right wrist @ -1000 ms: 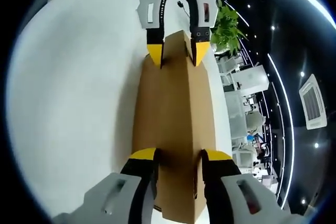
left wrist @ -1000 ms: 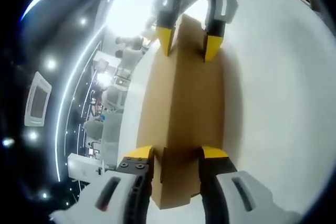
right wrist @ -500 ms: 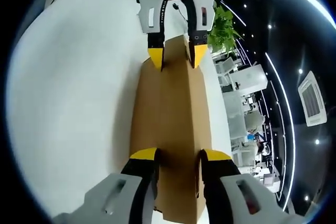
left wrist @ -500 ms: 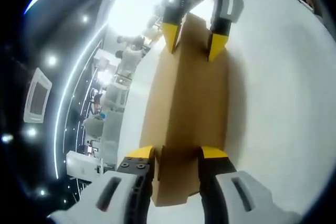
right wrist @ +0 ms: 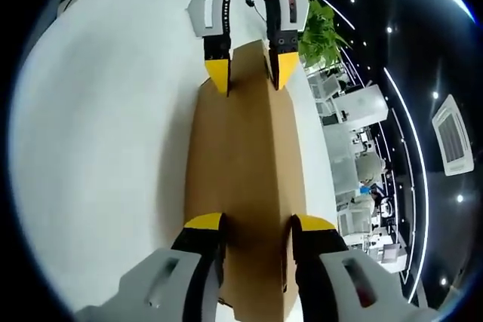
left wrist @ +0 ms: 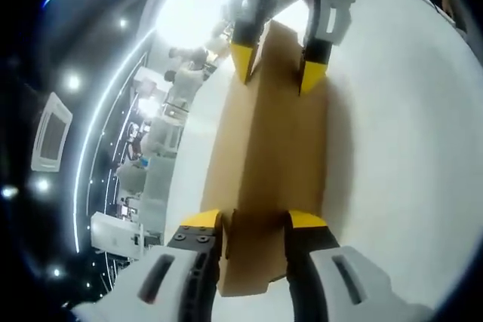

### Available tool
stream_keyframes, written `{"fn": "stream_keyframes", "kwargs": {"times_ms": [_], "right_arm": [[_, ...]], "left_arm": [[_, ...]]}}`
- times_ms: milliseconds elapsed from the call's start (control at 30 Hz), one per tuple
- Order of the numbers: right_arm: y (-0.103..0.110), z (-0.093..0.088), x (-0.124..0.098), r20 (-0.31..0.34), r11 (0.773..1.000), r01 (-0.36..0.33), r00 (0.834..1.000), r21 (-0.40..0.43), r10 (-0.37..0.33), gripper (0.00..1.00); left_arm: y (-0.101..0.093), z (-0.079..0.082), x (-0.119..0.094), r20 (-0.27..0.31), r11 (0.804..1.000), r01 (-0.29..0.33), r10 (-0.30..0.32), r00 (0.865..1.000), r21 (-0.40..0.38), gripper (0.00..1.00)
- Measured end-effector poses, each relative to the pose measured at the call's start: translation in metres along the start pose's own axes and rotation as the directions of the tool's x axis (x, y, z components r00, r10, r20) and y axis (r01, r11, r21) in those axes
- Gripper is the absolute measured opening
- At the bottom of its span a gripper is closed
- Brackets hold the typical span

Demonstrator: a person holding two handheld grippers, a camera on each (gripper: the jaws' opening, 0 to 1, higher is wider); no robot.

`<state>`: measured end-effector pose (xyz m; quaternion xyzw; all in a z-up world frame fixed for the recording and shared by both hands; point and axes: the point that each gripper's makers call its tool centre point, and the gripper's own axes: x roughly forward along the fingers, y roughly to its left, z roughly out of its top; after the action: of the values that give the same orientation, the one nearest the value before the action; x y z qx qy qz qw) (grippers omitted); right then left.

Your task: Operate the shoe box by opening the lid, removing the specified soft item, and placing it in the target area until the item is outside and the box remains undamaged.

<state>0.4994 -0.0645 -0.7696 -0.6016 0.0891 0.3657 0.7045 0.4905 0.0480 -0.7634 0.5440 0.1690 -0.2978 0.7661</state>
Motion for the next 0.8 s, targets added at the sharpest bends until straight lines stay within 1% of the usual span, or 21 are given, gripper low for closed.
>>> {"fn": "stream_keyframes", "kwargs": {"times_ms": [133, 367, 600, 667, 800], "right_arm": [[-0.001, 0.0, 0.0, 0.01, 1.0, -0.013, 1.0, -0.003, 0.013, 0.34], [-0.004, 0.0, -0.001, 0.016, 1.0, -0.028, 0.999, 0.0, 0.028, 0.33], [-0.012, 0.002, -0.002, 0.008, 0.998, -0.051, 0.999, 0.033, 0.051, 0.33], [-0.015, 0.003, -0.004, 0.005, 0.999, -0.045, 0.999, 0.024, 0.045, 0.33], [-0.018, 0.003, -0.003, -0.004, 0.997, -0.064, 0.998, 0.042, 0.064, 0.33]], "left_arm": [[-0.001, -0.001, 0.001, -0.003, 1.0, -0.016, 0.016, 1.0, 0.015, 0.33], [0.002, 0.004, 0.008, 0.003, 1.0, 0.002, -0.002, 1.0, 0.023, 0.35], [0.01, 0.006, 0.004, -0.007, 0.999, 0.001, -0.001, 1.0, 0.035, 0.33], [0.013, 0.007, 0.004, -0.004, 1.0, -0.009, 0.009, 1.0, 0.023, 0.33], [0.016, 0.007, 0.003, -0.007, 1.0, -0.01, 0.01, 1.0, 0.02, 0.32]]}}
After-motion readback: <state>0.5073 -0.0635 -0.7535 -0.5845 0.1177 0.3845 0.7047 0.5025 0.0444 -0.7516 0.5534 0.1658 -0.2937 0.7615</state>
